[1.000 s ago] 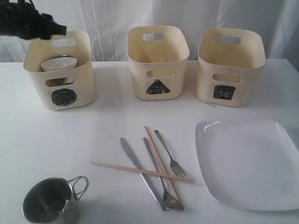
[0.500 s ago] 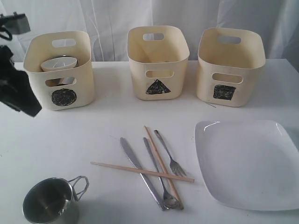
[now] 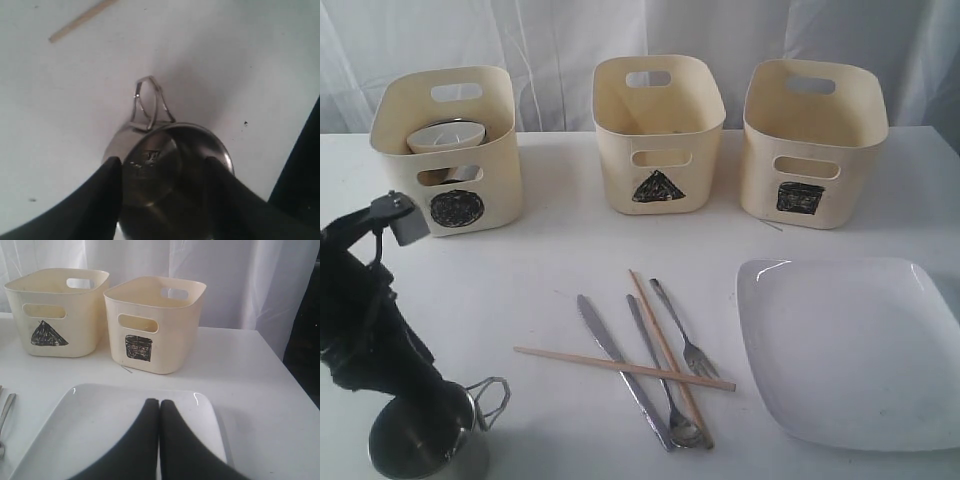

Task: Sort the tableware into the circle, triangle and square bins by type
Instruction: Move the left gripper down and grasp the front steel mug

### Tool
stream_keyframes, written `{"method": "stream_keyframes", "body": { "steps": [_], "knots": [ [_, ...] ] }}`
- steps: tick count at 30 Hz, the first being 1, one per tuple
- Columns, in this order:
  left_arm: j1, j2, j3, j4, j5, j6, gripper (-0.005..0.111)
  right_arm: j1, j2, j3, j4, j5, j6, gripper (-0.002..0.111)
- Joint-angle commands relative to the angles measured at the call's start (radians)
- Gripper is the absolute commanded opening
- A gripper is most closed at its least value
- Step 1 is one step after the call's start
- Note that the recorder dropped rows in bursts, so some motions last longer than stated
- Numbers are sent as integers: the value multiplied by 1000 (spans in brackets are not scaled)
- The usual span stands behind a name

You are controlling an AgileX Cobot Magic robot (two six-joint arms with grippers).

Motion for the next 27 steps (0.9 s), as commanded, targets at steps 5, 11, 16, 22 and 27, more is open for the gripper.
{"method": "stream_keyframes", "body": {
  "steps": [5,11,16,22,27],
  "knots": [
    [-1,18,168,-78,-229,170,54,-8,-6,7,1,-2,-1,0],
    [-1,27,213,-90,-345,170,53,-8,-6,7,1,-2,-1,0],
    [-1,27,207,-159,-364,168,18,-8,-6,7,1,-2,-1,0],
    [-1,27,164,-165,-350,131,0,-8,-6,7,1,-2,-1,0],
    [-1,-10,121,-165,-341,113,0,-8,-6,7,1,-2,-1,0]
  ]
}}
